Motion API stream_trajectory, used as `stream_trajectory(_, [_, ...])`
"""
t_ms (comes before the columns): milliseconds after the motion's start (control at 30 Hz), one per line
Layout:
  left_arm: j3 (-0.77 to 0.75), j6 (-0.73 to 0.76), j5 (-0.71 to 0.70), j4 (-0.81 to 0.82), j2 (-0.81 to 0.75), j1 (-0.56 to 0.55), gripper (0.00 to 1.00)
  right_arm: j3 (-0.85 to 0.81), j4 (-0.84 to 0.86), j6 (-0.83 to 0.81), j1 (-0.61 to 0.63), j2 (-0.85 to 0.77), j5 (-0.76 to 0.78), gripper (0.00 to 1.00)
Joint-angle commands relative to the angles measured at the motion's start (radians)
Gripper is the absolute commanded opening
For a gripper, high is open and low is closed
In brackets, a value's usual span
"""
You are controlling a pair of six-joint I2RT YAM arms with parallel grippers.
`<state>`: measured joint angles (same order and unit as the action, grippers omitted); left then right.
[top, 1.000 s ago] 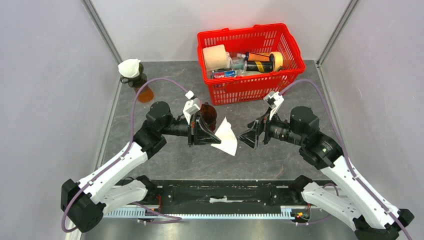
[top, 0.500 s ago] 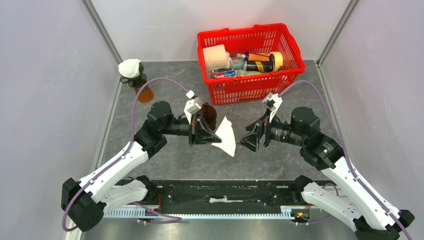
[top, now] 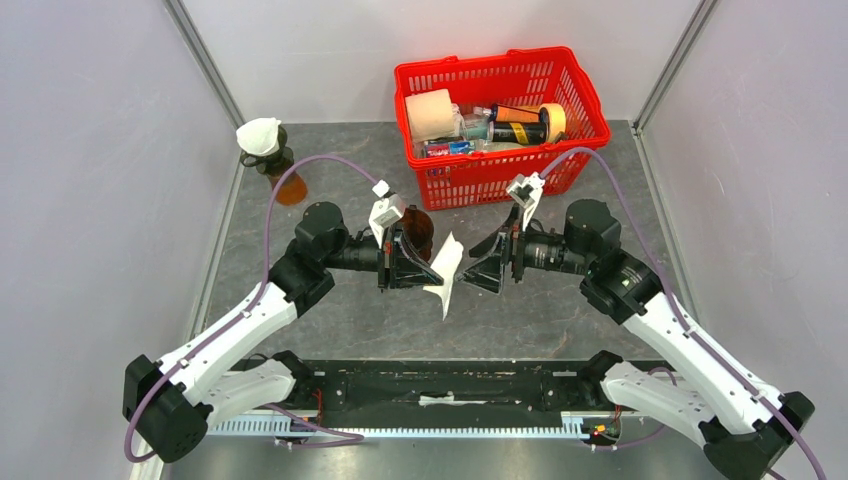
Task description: Place the coffee filter in the dripper
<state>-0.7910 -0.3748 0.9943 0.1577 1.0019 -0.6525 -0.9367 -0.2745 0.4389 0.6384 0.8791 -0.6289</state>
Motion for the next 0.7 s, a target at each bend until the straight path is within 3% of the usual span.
stream_trajectory(0, [-0.016, 0.039, -0.007, 0.008, 0.006, -0.006, 0.02, 0.006, 0.144, 0.071, -0.001, 0.015, -0.068, 0.97])
stream_trajectory(233, [-0.016, 0.040, -0.010, 0.010, 0.005, -0.006, 0.02, 0.009, 0.211, 0.126, 0.000, 0.078, -0.047, 0.84])
stream_trajectory(467, [-0.017, 0.040, -0.054, 0.002, -0.003, -0.006, 0.02, 0.012, 0.232, 0.160, -0.001, 0.112, -0.053, 0.43])
stream_trajectory(667, [-0.015, 0.067, -0.135, -0.037, -0.040, -0.006, 0.02, 0.003, 0.091, 0.084, -0.001, 0.080, -0.021, 0.13])
